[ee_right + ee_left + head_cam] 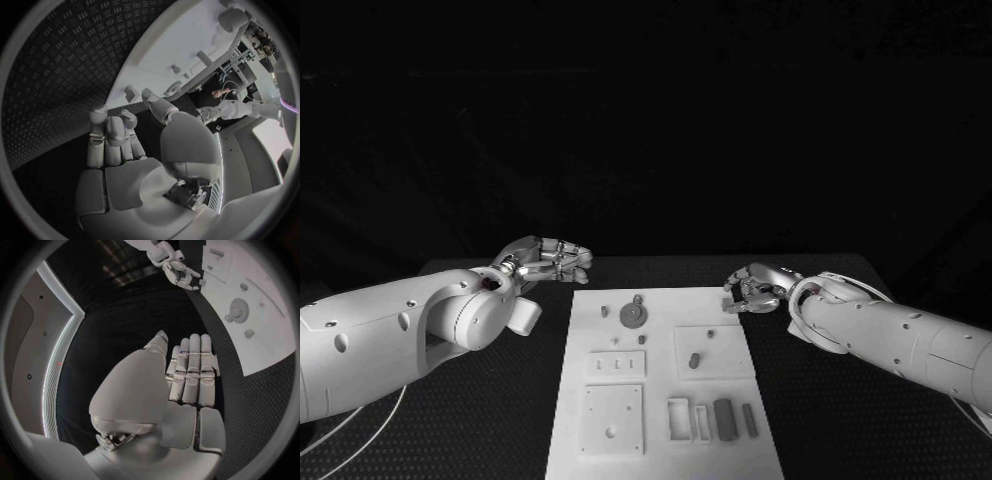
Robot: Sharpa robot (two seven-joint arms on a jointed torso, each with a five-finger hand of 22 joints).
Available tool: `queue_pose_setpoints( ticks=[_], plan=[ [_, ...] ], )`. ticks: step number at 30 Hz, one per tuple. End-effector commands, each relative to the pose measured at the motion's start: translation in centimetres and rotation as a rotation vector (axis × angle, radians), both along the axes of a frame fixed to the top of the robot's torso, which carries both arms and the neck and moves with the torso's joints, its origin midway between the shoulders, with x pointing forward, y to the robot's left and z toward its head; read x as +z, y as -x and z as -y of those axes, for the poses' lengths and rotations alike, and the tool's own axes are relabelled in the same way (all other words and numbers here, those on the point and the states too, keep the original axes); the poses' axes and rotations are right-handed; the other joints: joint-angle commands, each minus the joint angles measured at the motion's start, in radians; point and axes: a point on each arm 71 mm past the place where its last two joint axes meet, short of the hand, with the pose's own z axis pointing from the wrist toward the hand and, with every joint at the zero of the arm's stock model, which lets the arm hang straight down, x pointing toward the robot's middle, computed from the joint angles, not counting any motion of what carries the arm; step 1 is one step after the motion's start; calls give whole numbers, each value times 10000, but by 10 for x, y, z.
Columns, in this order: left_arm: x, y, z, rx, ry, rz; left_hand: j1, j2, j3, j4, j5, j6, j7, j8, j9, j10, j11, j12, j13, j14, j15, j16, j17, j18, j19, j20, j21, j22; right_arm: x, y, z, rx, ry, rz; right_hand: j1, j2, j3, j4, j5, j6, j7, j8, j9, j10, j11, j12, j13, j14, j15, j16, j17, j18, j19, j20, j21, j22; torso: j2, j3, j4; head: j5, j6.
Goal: Assemble the parts on the task board
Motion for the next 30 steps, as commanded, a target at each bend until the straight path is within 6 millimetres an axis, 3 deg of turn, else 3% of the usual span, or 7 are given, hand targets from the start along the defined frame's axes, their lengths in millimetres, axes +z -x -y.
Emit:
queue_pose_setpoints(
  ticks=[1,8,14,22,30],
  plan=[
    [0,0,3,-226,83,65,35,71,-43,-5,17,14,34,-30,-13,75,14,-47,11,67,-16,-58,15,151,70,16,-52,11,-3,1,-1,199,-53,-274,-19,-116,-32,45,54,-66,-15,-59,5,-57,16,-21,13,-88,-17,-34,15,696,-61,15,-51,147,-4,-11,0,1,-35],
    [0,0,4,-253,87,55,35,74,-45,-5,17,12,36,-31,-14,74,15,-50,11,67,-15,-64,19,151,70,16,-55,12,-8,2,-3,189,-38,-407,5,-25,-92,38,54,-6,-2,2,47,-84,28,10,24,-109,-4,-4,28,696,-82,24,-38,159,-5,-29,1,0,-57],
    [0,0,5,-279,90,53,34,77,-46,-4,17,11,36,-32,-15,74,16,-52,11,67,-14,-68,22,151,70,17,-57,13,-14,2,-4,185,-10,-549,98,248,-138,-18,54,310,59,194,140,-96,89,64,28,-121,57,41,40,696,-99,23,-9,171,-22,-24,-5,16,-56],
    [0,0,5,-284,87,40,32,83,-46,-3,17,10,37,-33,-15,73,17,-54,11,67,-14,-72,25,151,70,18,-60,14,-17,2,-7,233,9,-677,209,691,-120,-102,55,713,-54,409,220,-53,-15,118,10,-96,-36,86,39,696,-94,18,41,182,-11,-34,10,28,-73],
    [0,0,5,-299,92,34,31,87,-47,-3,17,11,37,-33,-16,74,17,-56,12,68,-14,-76,29,151,70,18,-62,15,-19,2,-10,252,7,-680,227,983,-142,-198,55,880,-129,482,234,-5,-90,140,-18,-66,-111,110,28,696,-91,9,83,184,-13,-33,6,45,-102]
  ],
)
